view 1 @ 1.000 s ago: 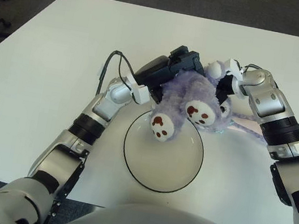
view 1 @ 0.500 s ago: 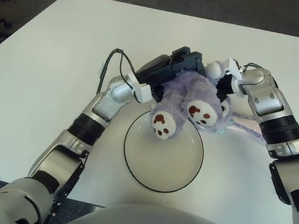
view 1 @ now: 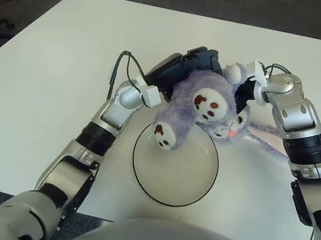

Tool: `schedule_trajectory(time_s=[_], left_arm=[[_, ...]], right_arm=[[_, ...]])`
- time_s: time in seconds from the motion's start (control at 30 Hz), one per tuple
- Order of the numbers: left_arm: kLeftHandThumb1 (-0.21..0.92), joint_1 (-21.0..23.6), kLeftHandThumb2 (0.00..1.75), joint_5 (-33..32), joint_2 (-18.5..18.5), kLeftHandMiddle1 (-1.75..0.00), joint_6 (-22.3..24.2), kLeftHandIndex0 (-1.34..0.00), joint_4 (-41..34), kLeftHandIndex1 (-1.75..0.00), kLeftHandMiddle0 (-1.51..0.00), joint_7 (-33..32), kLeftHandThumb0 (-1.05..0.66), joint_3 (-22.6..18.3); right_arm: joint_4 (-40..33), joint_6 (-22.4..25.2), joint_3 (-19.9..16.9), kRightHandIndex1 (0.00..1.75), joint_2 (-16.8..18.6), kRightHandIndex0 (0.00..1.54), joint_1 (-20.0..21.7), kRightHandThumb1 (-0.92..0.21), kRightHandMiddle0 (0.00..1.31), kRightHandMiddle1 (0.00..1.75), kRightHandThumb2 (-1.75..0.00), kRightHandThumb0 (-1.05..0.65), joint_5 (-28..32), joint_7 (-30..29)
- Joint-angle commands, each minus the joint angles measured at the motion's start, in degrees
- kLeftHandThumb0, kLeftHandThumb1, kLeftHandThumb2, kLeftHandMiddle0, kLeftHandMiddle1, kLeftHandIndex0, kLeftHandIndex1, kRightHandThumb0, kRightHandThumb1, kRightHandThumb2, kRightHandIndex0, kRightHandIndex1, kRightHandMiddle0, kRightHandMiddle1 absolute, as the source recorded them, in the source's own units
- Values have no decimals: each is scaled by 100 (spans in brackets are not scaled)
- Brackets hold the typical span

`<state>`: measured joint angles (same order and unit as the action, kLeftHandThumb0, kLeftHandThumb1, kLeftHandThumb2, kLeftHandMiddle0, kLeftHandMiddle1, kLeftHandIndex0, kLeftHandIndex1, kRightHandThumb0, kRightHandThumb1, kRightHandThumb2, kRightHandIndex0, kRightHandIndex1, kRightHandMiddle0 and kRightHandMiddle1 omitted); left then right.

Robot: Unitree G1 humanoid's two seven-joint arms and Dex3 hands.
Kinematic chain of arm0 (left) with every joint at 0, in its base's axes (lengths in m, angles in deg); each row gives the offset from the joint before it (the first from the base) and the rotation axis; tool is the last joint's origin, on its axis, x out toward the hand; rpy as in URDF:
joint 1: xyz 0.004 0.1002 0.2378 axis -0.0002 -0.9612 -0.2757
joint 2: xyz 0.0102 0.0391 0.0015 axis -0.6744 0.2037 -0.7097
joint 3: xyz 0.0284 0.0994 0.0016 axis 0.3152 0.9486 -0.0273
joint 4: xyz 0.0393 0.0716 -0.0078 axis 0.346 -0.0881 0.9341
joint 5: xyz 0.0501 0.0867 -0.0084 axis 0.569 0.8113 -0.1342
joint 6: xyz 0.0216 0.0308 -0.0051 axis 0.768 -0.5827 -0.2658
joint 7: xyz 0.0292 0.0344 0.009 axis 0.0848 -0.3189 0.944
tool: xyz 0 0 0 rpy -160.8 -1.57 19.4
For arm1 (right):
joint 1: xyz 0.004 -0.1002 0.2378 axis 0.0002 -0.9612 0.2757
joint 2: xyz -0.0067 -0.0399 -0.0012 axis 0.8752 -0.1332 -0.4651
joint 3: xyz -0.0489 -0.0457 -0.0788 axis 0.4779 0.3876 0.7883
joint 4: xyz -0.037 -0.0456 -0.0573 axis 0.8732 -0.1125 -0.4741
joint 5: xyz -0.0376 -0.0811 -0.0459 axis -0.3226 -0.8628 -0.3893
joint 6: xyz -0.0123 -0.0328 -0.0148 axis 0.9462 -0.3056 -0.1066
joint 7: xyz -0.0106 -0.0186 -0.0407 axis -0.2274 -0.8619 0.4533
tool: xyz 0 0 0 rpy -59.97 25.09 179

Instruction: Put the doll into the plate.

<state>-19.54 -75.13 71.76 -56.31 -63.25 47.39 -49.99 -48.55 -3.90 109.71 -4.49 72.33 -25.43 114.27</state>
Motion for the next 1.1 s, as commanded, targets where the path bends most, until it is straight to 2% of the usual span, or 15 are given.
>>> schedule_trajectory(time_s=[0.0,0.03,0.13,0.23,0.37,0.5,0.6,0.77,0.83,0.9,1.07], left_arm=[[2,7,164,26,88,-170,83,-65,13,-173,-81,46,0,87],[1,10,164,91,96,-170,102,-65,16,-174,-81,-7,0,71],[0,0,166,233,115,-170,142,-65,-2,-174,-83,-112,0,41],[0,-33,166,282,162,-170,256,-65,-42,-175,-83,-195,0,16],[0,-76,168,248,206,-173,405,-65,-104,-175,-82,-238,0,11],[0,-104,167,370,262,-173,628,-65,-183,-175,-82,-413,0,-50],[0,-110,166,431,271,-171,694,-64,-214,-175,-83,-483,0,-57],[0,-114,165,505,336,-168,806,-63,-201,-175,-86,-689,0,-131],[-1,-102,166,542,366,-165,830,-63,-159,-175,-88,-813,0,-188],[-2,-76,166,588,385,-164,819,-63,-102,-175,-90,-925,0,-226],[-4,-13,169,634,390,-162,771,-65,17,-175,-93,-1091,0,-291]], right_arm=[[-99,706,-124,171,-90,60,130,-35,36,175,-128,0,197,72],[-103,952,-378,172,-204,61,147,-34,37,175,-130,0,328,68],[-211,1466,-747,174,-345,64,177,-29,39,174,-136,0,542,-6],[-527,1841,-876,173,-331,65,176,-29,38,174,-135,0,678,-157],[-681,1897,-814,162,-350,67,187,-32,37,175,-128,0,728,-241],[-987,1217,-547,151,-566,71,73,-35,36,175,-121,0,330,-518],[-1041,1028,-542,145,-597,63,1,-44,35,175,-107,0,253,-658],[-1225,377,-484,146,-672,51,-275,-58,31,175,-91,0,-268,-1288],[-1344,62,-544,151,-717,51,-473,-60,14,168,-83,23,-463,-1553],[-1438,-238,-625,152,-774,52,-651,-61,8,165,-80,31,-578,-1716],[-1538,-1062,-825,153,-836,53,-999,-60,2,158,-79,38,-766,-2081]])
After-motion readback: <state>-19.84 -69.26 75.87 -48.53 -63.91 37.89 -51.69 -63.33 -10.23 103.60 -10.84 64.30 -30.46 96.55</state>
